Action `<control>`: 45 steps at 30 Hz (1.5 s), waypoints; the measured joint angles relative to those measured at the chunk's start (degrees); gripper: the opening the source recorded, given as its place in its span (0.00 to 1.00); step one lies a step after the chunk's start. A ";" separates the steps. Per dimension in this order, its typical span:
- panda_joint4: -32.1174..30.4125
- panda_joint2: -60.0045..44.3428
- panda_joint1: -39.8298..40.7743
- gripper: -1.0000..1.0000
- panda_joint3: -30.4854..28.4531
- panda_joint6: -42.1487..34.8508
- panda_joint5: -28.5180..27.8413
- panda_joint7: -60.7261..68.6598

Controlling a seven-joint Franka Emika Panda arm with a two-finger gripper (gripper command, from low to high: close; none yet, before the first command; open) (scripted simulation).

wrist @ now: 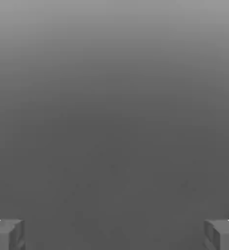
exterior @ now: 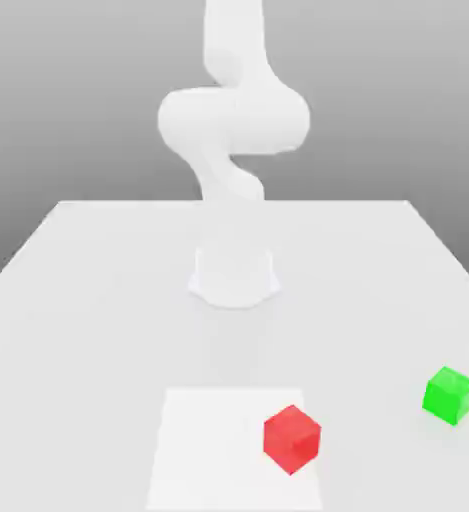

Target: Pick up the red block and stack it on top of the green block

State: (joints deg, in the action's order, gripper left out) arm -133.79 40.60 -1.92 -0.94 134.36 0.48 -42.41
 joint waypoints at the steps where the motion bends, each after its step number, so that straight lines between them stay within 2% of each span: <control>1: -0.86 -2.26 -0.82 0.50 -0.39 1.11 0.21 1.48; 14: -11.26 -29.51 -8.39 0.50 -2.45 14.48 2.79 19.31; 21: -16.84 -43.91 -10.71 0.50 -1.92 21.68 0.97 26.55; 27: -16.26 -56.30 -10.07 0.50 -0.99 31.41 1.31 28.20; 28: -16.05 -57.76 -9.86 0.00 -0.74 32.64 1.53 28.39; 35: -16.05 -57.80 -9.75 0.00 -0.63 32.62 1.43 28.32; 41: -17.46 -47.47 -10.61 0.00 -0.74 23.71 0.13 26.46; 45: -16.51 -45.44 -16.77 0.00 3.19 20.68 -0.30 18.24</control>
State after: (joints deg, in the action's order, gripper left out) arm -150.30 -4.84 -18.69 2.25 155.04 0.18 -24.17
